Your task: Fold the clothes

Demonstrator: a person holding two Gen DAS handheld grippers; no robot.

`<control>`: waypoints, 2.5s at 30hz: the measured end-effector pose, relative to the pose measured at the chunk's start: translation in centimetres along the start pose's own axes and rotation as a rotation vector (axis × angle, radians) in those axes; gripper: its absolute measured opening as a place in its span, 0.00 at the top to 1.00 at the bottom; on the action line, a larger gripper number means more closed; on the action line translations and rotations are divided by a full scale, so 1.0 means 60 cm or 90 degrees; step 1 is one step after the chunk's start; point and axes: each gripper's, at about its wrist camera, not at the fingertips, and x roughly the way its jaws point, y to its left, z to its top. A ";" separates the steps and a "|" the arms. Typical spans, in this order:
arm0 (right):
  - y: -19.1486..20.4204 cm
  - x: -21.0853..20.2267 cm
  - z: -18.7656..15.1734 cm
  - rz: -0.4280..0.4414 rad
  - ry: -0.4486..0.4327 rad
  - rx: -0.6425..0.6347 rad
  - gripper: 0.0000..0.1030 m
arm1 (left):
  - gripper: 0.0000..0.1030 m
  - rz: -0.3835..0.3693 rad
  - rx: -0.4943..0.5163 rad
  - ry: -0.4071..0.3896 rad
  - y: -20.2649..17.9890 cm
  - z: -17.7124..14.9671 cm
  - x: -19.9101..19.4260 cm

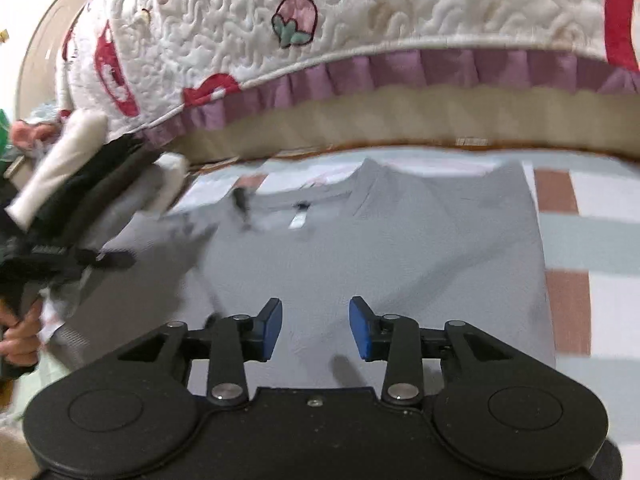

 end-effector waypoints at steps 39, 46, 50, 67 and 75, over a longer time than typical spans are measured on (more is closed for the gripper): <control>-0.097 -0.027 -0.008 -0.027 0.083 0.406 0.39 | 0.32 -0.158 0.308 0.025 -0.137 -0.123 0.083; -0.149 -0.007 -0.050 0.031 0.072 0.510 0.37 | 0.24 -0.151 0.256 0.097 -0.135 -0.123 0.164; -0.154 0.000 -0.059 0.102 0.043 0.515 0.40 | 0.56 -0.206 0.264 0.072 -0.139 -0.127 0.157; -0.159 -0.096 -0.097 0.099 0.014 0.455 0.34 | 0.91 -0.300 0.240 0.197 -0.261 -0.221 0.194; -0.133 -0.047 -0.066 -0.030 0.105 0.304 0.82 | 0.90 -0.298 0.249 0.193 -0.257 -0.226 0.198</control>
